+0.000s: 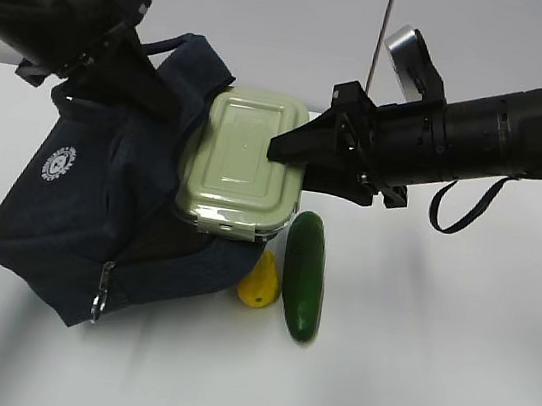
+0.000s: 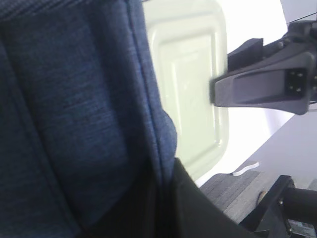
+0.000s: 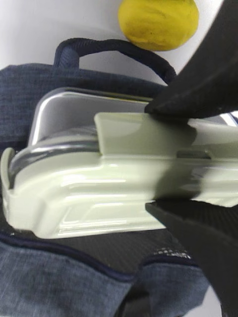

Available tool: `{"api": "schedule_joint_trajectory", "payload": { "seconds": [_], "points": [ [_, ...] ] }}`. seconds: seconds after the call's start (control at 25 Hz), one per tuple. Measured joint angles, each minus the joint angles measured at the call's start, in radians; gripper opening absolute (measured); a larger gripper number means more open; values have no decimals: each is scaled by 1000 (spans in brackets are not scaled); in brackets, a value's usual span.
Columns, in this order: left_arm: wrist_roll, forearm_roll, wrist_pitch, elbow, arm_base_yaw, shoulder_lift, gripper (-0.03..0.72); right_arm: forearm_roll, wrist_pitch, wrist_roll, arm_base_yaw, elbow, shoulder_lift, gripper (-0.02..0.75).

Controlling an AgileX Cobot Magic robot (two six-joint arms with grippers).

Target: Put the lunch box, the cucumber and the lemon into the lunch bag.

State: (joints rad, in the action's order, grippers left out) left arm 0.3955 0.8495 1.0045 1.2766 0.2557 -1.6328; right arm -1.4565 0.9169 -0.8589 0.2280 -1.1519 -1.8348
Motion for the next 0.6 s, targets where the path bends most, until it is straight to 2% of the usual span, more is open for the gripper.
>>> {"api": "schedule_joint_trajectory", "payload": {
  "seconds": [0.16, 0.4, 0.6],
  "points": [
    [42, 98, 0, 0, 0, 0, -6, -8, 1, 0, 0, 0, 0, 355],
    [87, 196, 0, 0, 0, -14, -6, -81, 65, -6, 0, 0, 0, 355],
    [159, 334, 0, 0, 0, -55, -6, -87, 65, -10, 0, 0, 0, 355]
  ]
}}
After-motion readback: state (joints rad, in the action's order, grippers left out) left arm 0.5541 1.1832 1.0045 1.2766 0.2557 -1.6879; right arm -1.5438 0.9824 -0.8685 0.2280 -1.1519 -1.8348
